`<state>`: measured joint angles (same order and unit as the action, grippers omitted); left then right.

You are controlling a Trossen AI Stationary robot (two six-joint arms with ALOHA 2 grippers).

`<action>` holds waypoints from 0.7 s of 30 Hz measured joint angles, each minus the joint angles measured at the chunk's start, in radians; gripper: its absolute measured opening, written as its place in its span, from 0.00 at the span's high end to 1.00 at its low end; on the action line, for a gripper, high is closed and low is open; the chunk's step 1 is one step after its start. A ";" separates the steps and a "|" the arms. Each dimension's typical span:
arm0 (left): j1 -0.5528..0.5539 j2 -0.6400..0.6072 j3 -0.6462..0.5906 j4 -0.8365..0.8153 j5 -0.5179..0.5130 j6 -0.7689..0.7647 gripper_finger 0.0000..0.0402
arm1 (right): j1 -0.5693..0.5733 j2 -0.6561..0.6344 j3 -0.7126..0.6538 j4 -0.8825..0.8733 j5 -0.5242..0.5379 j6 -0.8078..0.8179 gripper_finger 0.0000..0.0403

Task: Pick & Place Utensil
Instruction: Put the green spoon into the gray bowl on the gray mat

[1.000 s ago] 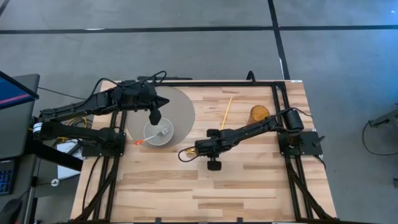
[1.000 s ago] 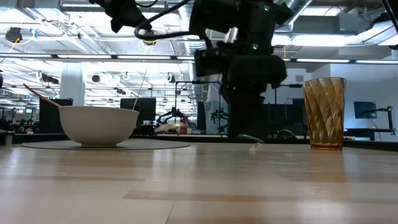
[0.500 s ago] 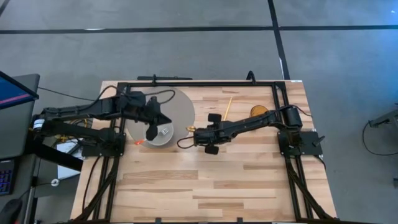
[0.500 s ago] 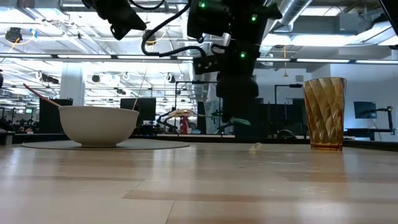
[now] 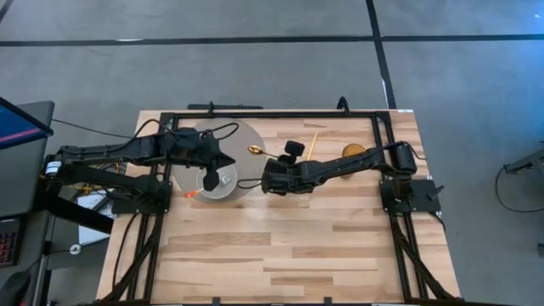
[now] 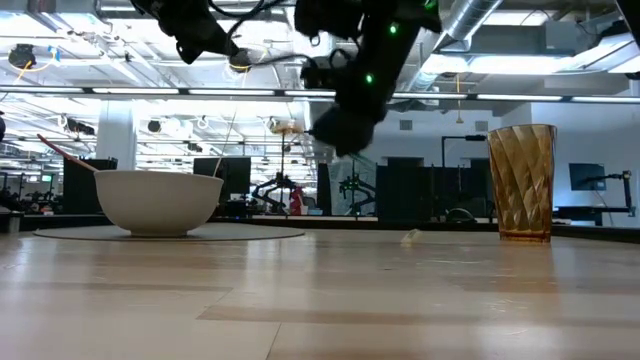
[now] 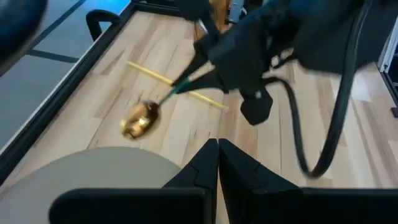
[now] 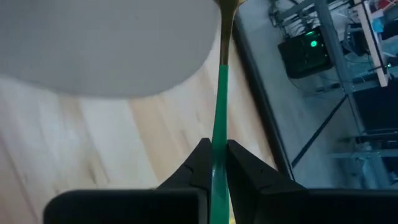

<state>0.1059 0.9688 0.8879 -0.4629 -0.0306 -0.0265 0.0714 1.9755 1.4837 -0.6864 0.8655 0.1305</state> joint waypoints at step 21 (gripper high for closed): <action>-0.028 -0.237 -0.077 0.091 -0.003 0.041 0.97 | -0.018 -0.431 -0.390 0.877 -0.165 -0.224 0.92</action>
<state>0.0776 0.7319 0.8113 -0.3718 -0.0336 0.0145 0.0532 1.5440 1.0934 0.1904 0.7010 -0.0934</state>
